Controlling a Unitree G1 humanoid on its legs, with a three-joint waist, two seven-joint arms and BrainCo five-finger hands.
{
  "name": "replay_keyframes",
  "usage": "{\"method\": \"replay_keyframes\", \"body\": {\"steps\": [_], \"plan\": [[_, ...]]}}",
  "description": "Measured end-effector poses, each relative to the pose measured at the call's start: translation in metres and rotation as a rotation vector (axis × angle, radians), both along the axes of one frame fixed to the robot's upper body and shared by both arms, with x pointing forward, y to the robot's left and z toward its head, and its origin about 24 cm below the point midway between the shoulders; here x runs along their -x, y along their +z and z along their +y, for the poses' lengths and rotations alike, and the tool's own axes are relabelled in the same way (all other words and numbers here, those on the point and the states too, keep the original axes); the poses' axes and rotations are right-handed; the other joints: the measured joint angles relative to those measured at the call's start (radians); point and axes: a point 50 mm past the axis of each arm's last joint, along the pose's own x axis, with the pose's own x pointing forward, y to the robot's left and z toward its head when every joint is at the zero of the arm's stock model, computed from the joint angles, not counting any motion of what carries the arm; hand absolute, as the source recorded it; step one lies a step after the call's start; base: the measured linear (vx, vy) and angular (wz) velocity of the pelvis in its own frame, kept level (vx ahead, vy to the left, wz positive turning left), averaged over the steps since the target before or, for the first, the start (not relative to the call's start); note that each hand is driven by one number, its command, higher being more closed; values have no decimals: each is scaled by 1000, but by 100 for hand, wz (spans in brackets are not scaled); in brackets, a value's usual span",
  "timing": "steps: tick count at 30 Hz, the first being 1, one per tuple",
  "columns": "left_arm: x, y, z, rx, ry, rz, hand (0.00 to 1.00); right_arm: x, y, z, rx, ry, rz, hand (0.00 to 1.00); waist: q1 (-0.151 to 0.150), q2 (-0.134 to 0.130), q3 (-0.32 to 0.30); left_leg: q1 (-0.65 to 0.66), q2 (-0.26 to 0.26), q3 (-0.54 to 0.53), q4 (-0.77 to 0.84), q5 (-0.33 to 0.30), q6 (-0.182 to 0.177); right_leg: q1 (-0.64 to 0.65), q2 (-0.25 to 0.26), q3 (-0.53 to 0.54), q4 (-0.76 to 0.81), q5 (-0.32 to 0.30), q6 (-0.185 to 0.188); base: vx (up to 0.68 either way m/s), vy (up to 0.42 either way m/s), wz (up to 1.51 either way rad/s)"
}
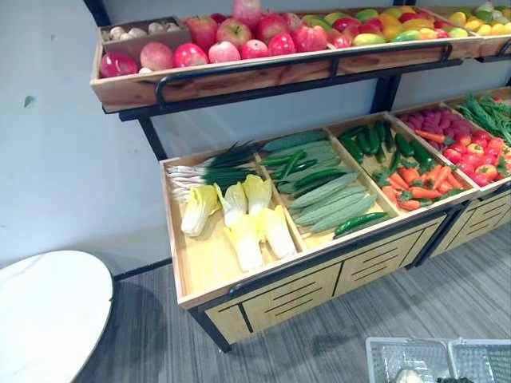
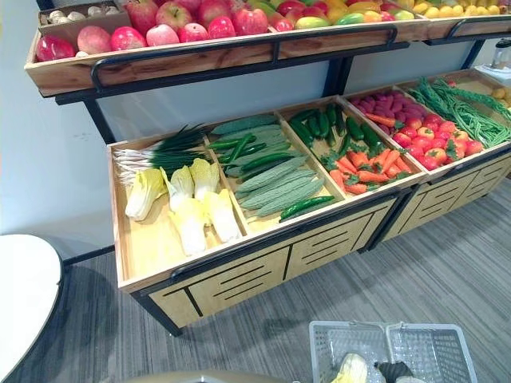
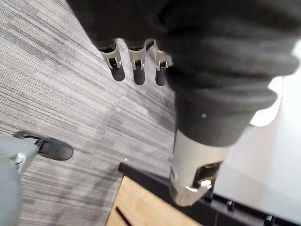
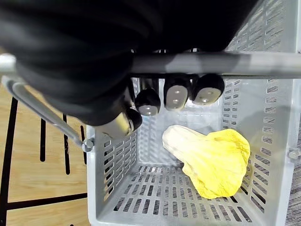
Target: Pick vegetable in the basket
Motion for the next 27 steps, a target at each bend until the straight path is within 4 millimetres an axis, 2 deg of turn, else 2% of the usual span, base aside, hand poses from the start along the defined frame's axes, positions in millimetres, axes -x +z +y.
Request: {"method": "replay_keyframes", "body": {"steps": [7,10,13,15,16,19,20,21,22,23,24,25,27], "plan": [[0,-7,-18,72,-226,43,0,1,-3,6,-4,-8,1,100,6,-1,1,13,0,24,0,-10,-8,-2,2,25,-1,-2,2,22,5,-7],[1,-8,-22,78,-275,60,0,-2,-2,5,14,-11,-12,100,8,-3,3,27,-5,59,6,-30,-1,-22,-6,65,22,-21,18,53,29,-29],[-6,-8,-26,78,-325,54,0,-4,-2,7,24,-39,-34,100,2,-26,29,24,-20,72,74,-77,8,-59,-44,106,117,-71,30,77,56,-21],[-14,-9,-30,68,-430,62,0,-7,-2,13,28,-69,-78,100,-6,-49,48,7,-17,90,182,-139,13,-74,-66,144,163,-69,42,105,62,-32],[-18,-9,-31,68,-460,60,0,-7,-3,15,28,-70,-85,100,-8,-51,51,-4,-8,104,213,-160,12,-86,-64,160,165,-56,40,119,85,-40],[-27,-7,-31,53,-521,47,0,-18,3,15,39,-48,-139,100,-15,-36,80,-4,34,170,266,-204,18,-136,-30,184,197,35,-11,25,122,-67],[-34,-5,-30,37,-545,34,0,-26,7,16,48,-29,-174,100,-26,-34,94,-3,41,206,280,-216,37,-173,-27,143,215,87,-71,-41,133,-71],[-36,-5,-30,34,-550,30,0,-29,9,16,51,-13,-191,100,-25,-32,100,-1,41,230,279,-221,45,-184,-23,121,195,122,-96,-116,185,-127],[-33,-5,-31,38,-540,32,0,-44,14,16,50,17,-239,100,-15,13,100,4,71,297,246,-233,72,-163,16,78,95,205,-119,-153,158,-129],[-36,-4,-29,28,-522,17,0,-55,16,19,45,35,-261,100,-12,8,125,17,79,348,246,-234,73,-177,4,33,205,133,-136,-162,143,-150],[-38,-2,-24,10,-511,14,0,-63,17,24,41,78,-269,100,-26,-2,147,25,75,394,262,-239,79,-203,-35,-45,433,-2,-147,-88,100,-130],[-39,0,-19,-14,-499,14,0,-63,14,28,33,102,-262,100,-20,-21,148,27,78,444,286,-255,93,-190,-60,-110,573,-40,-158,-66,86,-146],[-37,1,-17,-26,-484,18,0,-71,12,35,19,142,-264,100,-12,-28,145,24,88,528,315,-269,102,-148,-77,-181,629,-57,-173,-56,45,-139]]}}
